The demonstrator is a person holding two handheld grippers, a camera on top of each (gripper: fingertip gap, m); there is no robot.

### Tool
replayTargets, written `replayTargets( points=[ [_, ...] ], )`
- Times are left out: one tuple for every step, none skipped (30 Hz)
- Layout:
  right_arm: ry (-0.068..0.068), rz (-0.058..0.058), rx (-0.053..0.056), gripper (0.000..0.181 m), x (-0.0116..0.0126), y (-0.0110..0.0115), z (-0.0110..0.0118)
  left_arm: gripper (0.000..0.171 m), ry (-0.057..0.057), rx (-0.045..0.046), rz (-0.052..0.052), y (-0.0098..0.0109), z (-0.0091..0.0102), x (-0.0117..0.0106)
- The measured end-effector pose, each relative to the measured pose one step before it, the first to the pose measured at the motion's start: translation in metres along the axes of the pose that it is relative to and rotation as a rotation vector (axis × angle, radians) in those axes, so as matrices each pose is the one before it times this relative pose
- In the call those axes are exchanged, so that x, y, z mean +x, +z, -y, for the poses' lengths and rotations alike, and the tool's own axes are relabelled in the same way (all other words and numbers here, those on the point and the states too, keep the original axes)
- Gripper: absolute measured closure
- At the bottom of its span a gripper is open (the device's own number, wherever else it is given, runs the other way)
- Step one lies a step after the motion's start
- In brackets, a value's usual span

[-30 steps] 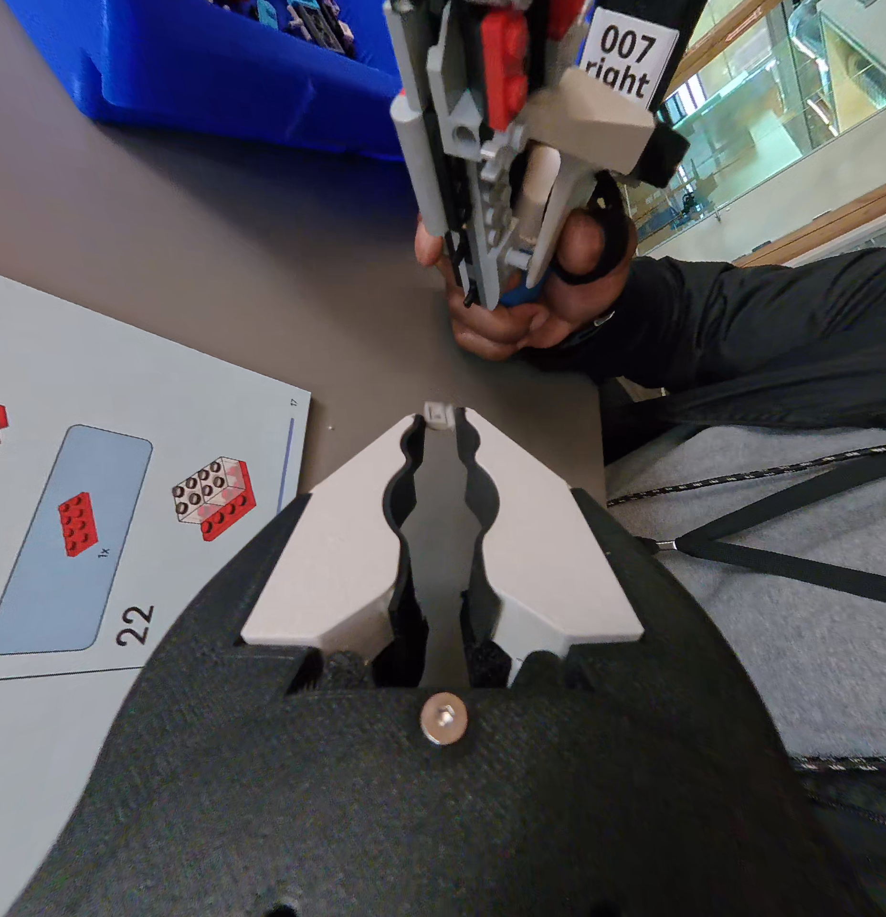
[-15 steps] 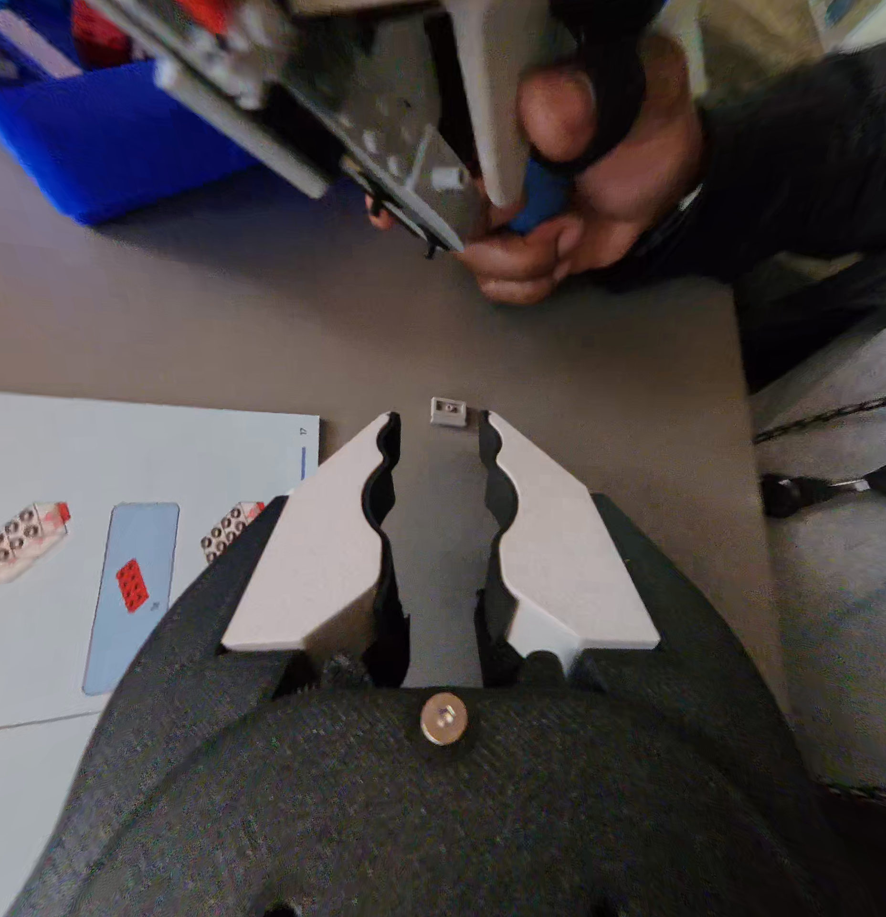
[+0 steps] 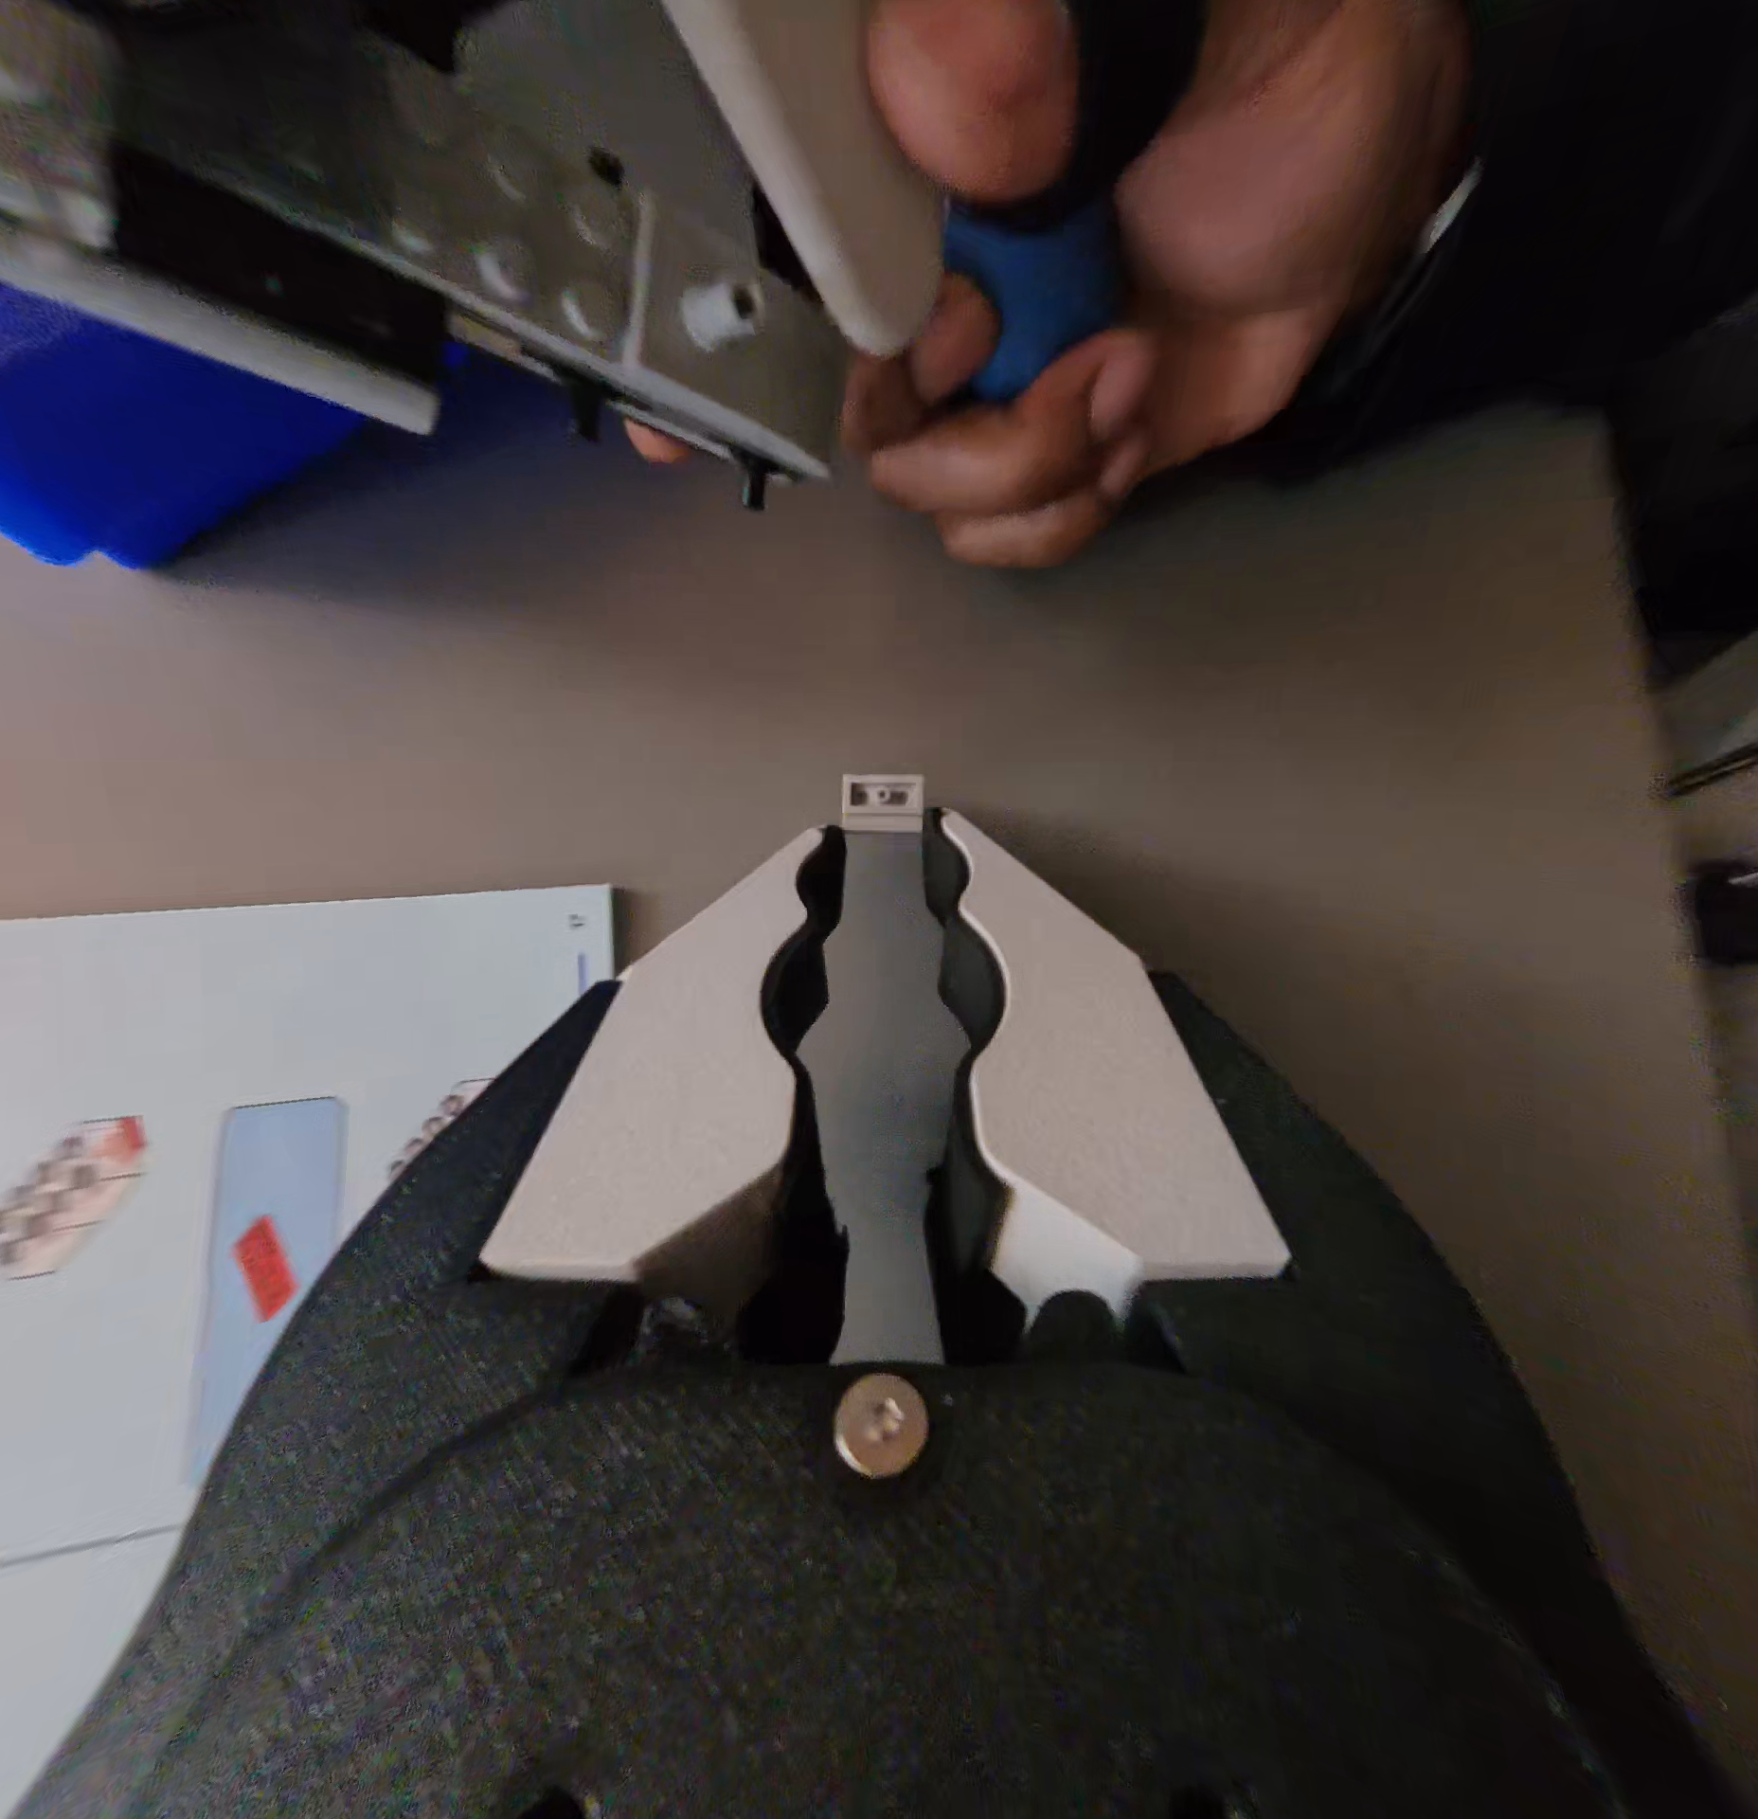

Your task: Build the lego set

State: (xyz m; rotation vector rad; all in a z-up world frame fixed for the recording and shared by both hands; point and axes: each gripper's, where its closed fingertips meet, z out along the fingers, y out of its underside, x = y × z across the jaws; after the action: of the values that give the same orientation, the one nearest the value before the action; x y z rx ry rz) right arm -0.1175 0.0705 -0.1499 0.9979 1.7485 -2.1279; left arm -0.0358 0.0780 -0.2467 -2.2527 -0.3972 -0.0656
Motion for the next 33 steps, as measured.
replayTargets(
  points=[
    [-0.0022,0.0000,-0.0017,0.159,-0.00029,0.00016,-0.00036,0.155,-0.0771,0.04885,-0.0610,-0.00411,0.00613,0.00418],
    [-0.0023,0.0001,-0.0020,0.159,-0.00025,0.00022,-0.00050,0.155,-0.0979,0.04842,-0.0599,-0.00468,0.00627,0.00277],
    [-0.0020,0.0000,-0.0017,0.159,-0.00020,0.00010,-0.00027,0.155,-0.0929,0.04598,-0.0651,-0.00498,0.00556,0.00352],
    [-0.0010,-0.0002,-0.0008,0.159,-0.00003,0.00010,-0.00022,0.155,-0.0843,0.03723,-0.0506,-0.00447,0.00403,0.00210],
    [-0.0001,-0.0002,-0.0003,0.159,0.00001,0.00007,-0.00007,0.155,-0.0740,0.02581,-0.0308,-0.00369,0.00253,-0.00031],
    [0.0005,0.0003,-0.0009,0.159,-0.00002,0.00006,-0.00010,0.155,-0.0563,0.01586,-0.0152,-0.00274,0.00108,-0.00167],
    [0.0008,0.0002,-0.0009,0.159,0.00011,0.00010,-0.00012,0.155,-0.0391,0.01594,-0.0025,-0.00205,0.00132,-0.00285],
    [0.0005,0.0000,-0.0005,0.159,-0.00006,0.00005,-0.00010,0.155,-0.0351,0.01838,-0.0041,-0.00170,0.00199,-0.00214],
    [-0.0005,0.0000,-0.0007,0.159,0.00001,0.00005,-0.00012,0.155,-0.0307,0.01351,-0.0119,-0.00103,0.00128,-0.00062],
    [-0.0013,0.0002,-0.0010,0.159,-0.00012,0.00008,-0.00017,0.155,-0.0237,0.00553,-0.0089,-0.00062,0.00026,-0.00048],
    [-0.0014,0.0002,-0.0011,0.159,-0.00021,0.00014,-0.00026,0.155,-0.0142,0.00513,0.0031,-0.00047,0.00039,-0.00166],
    [-0.0012,0.0002,-0.0010,0.159,-0.00013,0.00009,-0.00017,0.155,-0.0087,0.00850,0.0101,-0.00062,0.00113,-0.00219],
    [-0.0007,0.0004,-0.0007,0.159,-0.00013,0.00010,-0.00021,0.155,-0.0091,0.00582,0.0041,-0.00085,0.00081,-0.00113],
    [0.0002,0.0002,-0.0001,0.159,-0.00004,0.00000,-0.00001,0.154,-0.0084,0.00640,-0.0003,-0.00084,0.00097,-0.00049],
    [0.0010,0.0001,0.0006,0.159,0.00007,-0.00002,0.00009,0.154,-0.0040,0.00872,-0.0005,-0.00106,0.00135,-0.00019],
    [0.0011,-0.0001,0.0008,0.159,0.00012,-0.00010,0.00014,0.154,-0.0046,0.00908,-0.0020,-0.00120,0.00151,0.00019],
    [0.0007,0.0001,0.0003,0.159,0.00010,-0.00004,0.00004,0.154,-0.0056,0.00775,-0.0050,-0.00094,0.00128,0.00063],
    [0.0005,0.0003,-0.0002,0.159,0.00000,0.00002,0.00003,0.154,-0.0039,0.00616,-0.0040,-0.00077,0.00103,0.00050],
    [0.0001,0.0000,0.0000,0.159,-0.00002,0.00000,-0.00001,0.154,0.0024,0.00104,0.0011,-0.00046,0.00027,0.00002],
    [-0.0002,0.0000,0.0000,0.159,-0.00002,0.00010,-0.00002,0.154,0.0101,-0.00513,0.0033,-0.00016,-0.00039,0.00021],
    [0.0002,0.0000,-0.0001,0.159,-0.00002,-0.00001,-0.00002,0.154,0.0128,-0.00816,0.0062,0.00021,-0.00091,0.00017],
    [0.0007,0.0001,0.0002,0.159,0.00010,-0.00005,0.00003,0.153,0.0214,-0.01213,0.0113,0.00056,-0.00125,-0.00021],
    [0.0012,0.0001,0.0006,0.159,0.00007,-0.00002,0.00009,0.152,0.0354,-0.01912,0.0111,0.00130,-0.00225,0.00067],
    [0.0013,0.0000,0.0006,0.159,0.00017,-0.00008,0.00017,0.151,0.0345,-0.02375,0.0078,0.00179,-0.00313,0.00144],
    [0.0014,0.0002,0.0002,0.159,0.00011,-0.00002,0.00008,0.151,0.0391,-0.02451,0.0135,0.00247,-0.00306,0.00097],
    [0.0016,0.0002,0.0003,0.159,0.00009,-0.00001,0.00010,0.149,0.0574,-0.02907,0.0268,0.00329,-0.00342,-0.00019],
    [0.0010,-0.0002,0.0007,0.159,0.00014,-0.00011,0.00013,0.147,0.0610,-0.03142,0.0334,0.00393,-0.00389,-0.00067],
    [0.0005,-0.0003,0.0005,0.159,0.00002,-0.00006,0.00009,0.147,0.0494,-0.02688,0.0254,0.00450,-0.00331,-0.00016],
    [0.0008,0.0000,0.0000,0.159,0.00007,0.00003,-0.00002,0.147,0.0362,-0.01674,0.0202,0.00462,-0.00180,-0.00022],
    [0.0012,-0.0003,0.0006,0.159,0.00015,-0.00011,0.00012,0.146,0.0362,-0.00539,0.0210,0.00445,-0.00001,-0.00062],
    [0.0015,-0.0005,0.0011,0.159,0.00023,-0.00004,0.00024,0.145,0.0367,0.00133,0.0295,0.00388,0.00109,-0.00183],
    [0.0023,-0.0004,0.0008,0.159,0.00030,-0.00004,0.00017,0.143,0.0339,-0.00007,0.0390,0.00340,0.00092,-0.00310],
    [0.0032,-0.0002,0.0010,0.159,0.00029,-0.00007,0.00030,0.141,0.0309,-0.00623,0.0354,0.00267,0.00027,-0.00236]
  ],
)
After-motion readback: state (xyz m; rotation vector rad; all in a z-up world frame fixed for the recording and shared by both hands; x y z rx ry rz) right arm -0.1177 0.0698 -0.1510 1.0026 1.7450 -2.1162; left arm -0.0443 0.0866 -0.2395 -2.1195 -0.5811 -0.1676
